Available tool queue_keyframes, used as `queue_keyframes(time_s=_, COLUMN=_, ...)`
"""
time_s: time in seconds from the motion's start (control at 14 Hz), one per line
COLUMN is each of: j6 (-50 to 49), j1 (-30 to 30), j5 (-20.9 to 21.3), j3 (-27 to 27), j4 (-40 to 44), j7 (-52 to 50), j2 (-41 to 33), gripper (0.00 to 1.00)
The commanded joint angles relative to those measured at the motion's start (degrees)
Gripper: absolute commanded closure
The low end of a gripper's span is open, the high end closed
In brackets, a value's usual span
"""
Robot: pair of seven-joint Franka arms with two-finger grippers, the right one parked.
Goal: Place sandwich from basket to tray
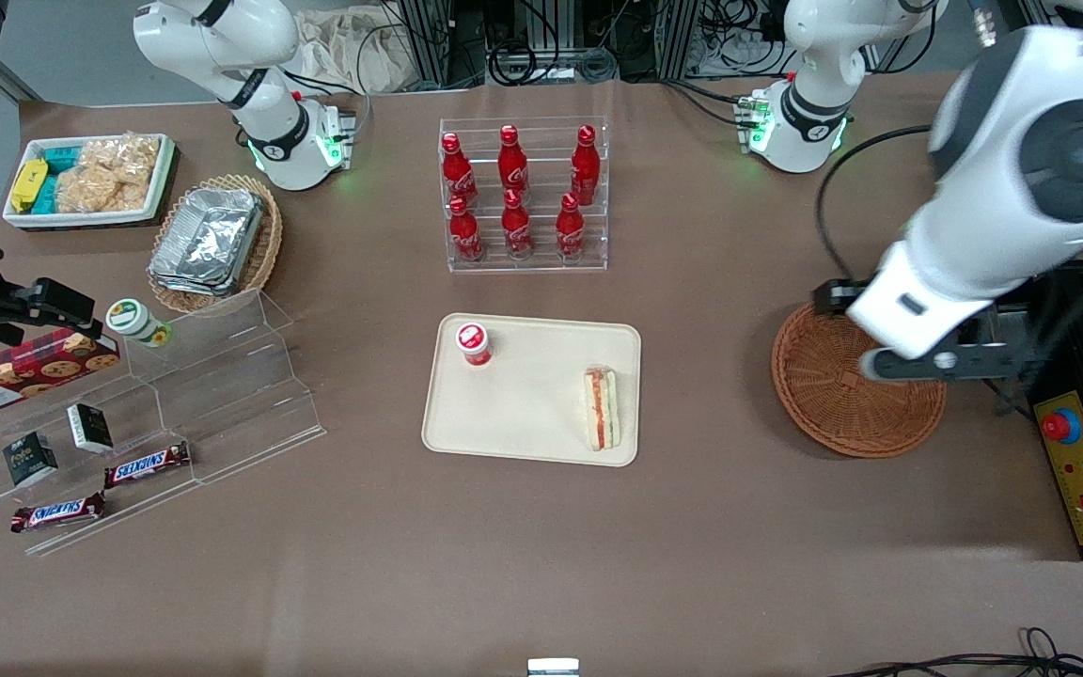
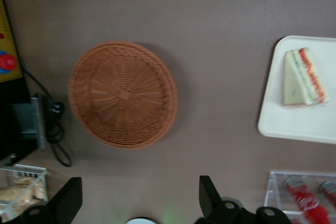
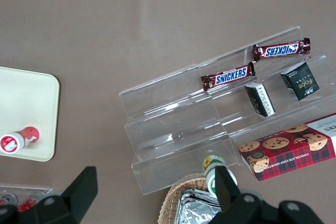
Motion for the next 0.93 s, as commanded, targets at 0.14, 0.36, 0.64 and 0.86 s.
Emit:
queue_keyframes(time_s=0.14, j6=0.25, j1=12.61, j5=-6.25, j3=-0.29, j4=-9.58, j7=9.28, j2=-10.96, gripper=0.00)
queue_keyframes(time_s=0.36, j6=1.74, j1=17.01, j5=-10.20, j3=-0.11, j4=-14.68, j7=13.14, j2=-17.02, gripper=0.00)
queue_keyframes(time_s=0.64, j6=5.25, j1=17.64, j5=-13.63, j3=1.90, j4=-21.53, j7=16.38, j2=-23.71, gripper=0.00)
queue_keyframes(time_s=0.86, j6=6.31, j1=17.64, j5=-14.52, j3=2.79, j4=-22.34, j7=18.86, j2=-24.43, gripper=0.00)
